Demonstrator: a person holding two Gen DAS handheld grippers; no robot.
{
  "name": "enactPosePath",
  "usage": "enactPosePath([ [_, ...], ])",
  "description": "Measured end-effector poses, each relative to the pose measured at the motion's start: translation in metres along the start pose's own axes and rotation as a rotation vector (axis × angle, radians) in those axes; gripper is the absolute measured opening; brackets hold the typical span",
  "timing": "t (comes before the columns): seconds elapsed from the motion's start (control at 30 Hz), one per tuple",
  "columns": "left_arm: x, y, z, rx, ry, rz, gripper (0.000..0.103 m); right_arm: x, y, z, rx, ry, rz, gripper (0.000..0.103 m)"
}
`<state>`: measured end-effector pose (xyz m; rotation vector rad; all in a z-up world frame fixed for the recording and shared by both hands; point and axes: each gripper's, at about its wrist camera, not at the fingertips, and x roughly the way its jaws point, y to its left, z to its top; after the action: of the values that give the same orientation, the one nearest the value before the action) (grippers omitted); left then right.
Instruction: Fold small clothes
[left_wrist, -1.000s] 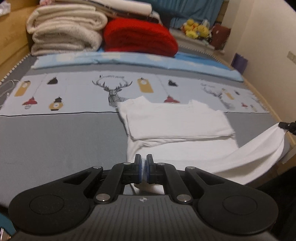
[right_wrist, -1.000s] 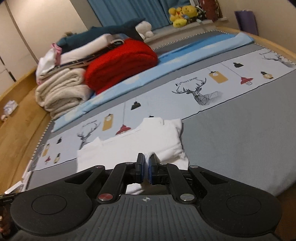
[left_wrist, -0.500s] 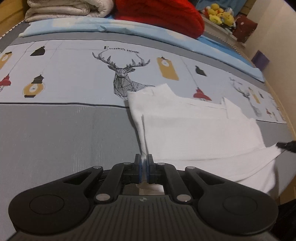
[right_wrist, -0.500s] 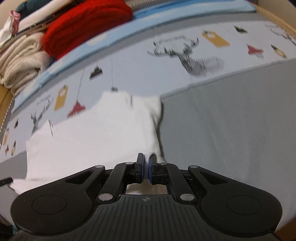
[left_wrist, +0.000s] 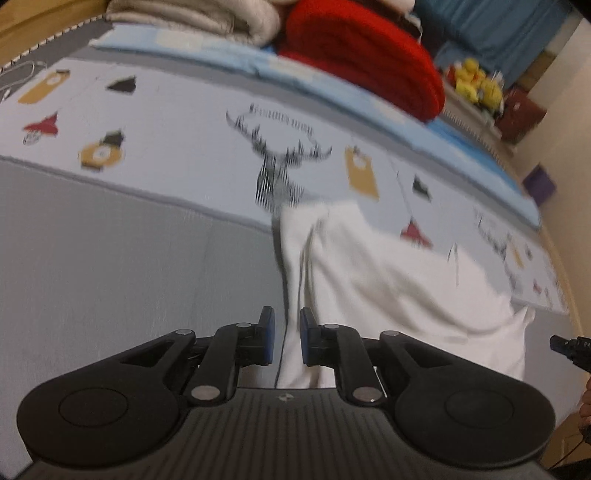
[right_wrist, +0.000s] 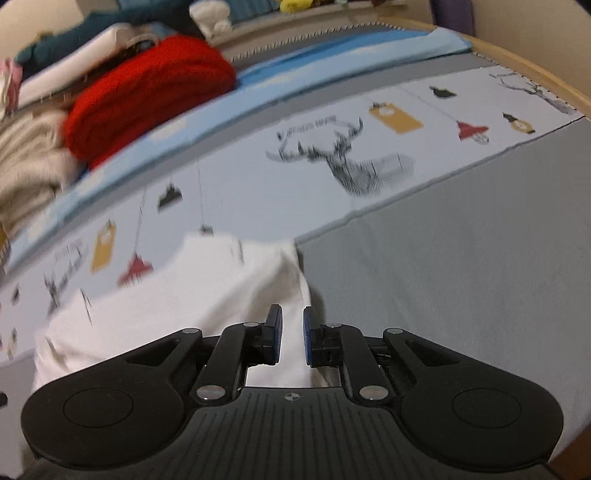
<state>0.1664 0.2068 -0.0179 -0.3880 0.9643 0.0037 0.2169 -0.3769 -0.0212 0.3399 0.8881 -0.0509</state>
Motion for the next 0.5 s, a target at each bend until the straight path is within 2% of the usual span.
enactPosePath([
  [0.17, 0.000, -0.005, -0.004, 0.031, -0.010, 0.007, 0.015, 0.004, -0.007, -0.012, -0.019, 0.030, -0.015, 0.012],
  [0.3, 0.011, -0.011, 0.006, 0.001, -0.010, 0.002, 0.016, 0.011, -0.011, -0.009, -0.022, 0.038, -0.023, 0.012],
  [0.37, 0.016, -0.018, 0.012, 0.014, -0.015, -0.008, 0.019, 0.015, -0.010, -0.005, -0.021, 0.039, -0.018, 0.012],
  [0.4, 0.020, -0.023, 0.015, 0.026, -0.017, -0.011, 0.020, 0.017, -0.009, -0.002, -0.024, 0.038, -0.016, 0.014],
  [0.5, 0.030, -0.034, 0.022, 0.054, -0.018, -0.012, 0.025, 0.027, -0.002, 0.005, -0.041, 0.040, -0.014, 0.027],
])
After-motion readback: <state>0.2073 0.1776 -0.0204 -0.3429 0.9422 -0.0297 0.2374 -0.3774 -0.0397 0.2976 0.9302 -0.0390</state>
